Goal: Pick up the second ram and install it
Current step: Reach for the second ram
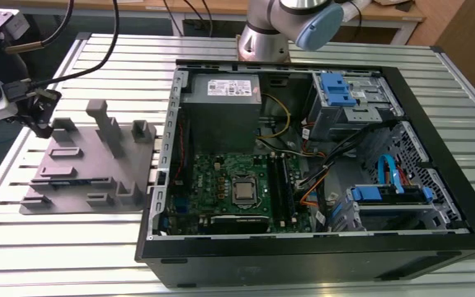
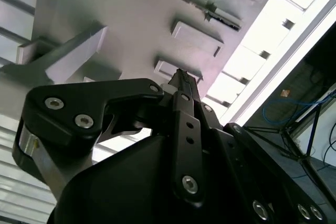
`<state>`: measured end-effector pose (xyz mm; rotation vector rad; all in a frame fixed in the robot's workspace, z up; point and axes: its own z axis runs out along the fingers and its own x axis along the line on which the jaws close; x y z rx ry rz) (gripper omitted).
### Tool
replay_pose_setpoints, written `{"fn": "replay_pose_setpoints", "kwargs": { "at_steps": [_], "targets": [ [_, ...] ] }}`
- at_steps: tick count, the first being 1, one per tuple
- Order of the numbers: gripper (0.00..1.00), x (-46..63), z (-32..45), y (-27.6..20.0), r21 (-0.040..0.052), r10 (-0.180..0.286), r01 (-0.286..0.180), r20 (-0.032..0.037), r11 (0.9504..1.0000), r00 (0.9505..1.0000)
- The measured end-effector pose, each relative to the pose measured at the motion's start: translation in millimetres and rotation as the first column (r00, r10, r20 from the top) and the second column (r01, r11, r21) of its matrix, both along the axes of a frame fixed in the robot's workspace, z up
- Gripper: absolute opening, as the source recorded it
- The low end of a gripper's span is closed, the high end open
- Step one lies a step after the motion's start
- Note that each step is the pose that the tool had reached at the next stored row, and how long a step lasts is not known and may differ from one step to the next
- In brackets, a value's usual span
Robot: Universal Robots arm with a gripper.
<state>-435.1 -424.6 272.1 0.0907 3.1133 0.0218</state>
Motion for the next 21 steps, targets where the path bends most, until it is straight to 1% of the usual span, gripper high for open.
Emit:
{"fn": "replay_pose_setpoints", "kwargs": {
  "at_steps": [5, 8, 16, 21],
  "targets": [
    [0.07, 0.3, -5.2, -11.7, -0.0017, 0.0, 0.0, 0.0, 1.0, 1.0],
    [0.07, 1.2, -8.3, -17.3, -0.0031, 0.0, 0.0, 0.0, 1.0, 1.0],
    [0.07, 8.5, -16.5, -27.0, -0.0068, 0.001, -0.001, -0.0002, 1.0, 1.0],
    [0.07, 11.2, -21.2, -33.9, -0.0081, 0.002, -0.002, -0.0001, 1.0, 1.0]
  ]
}}
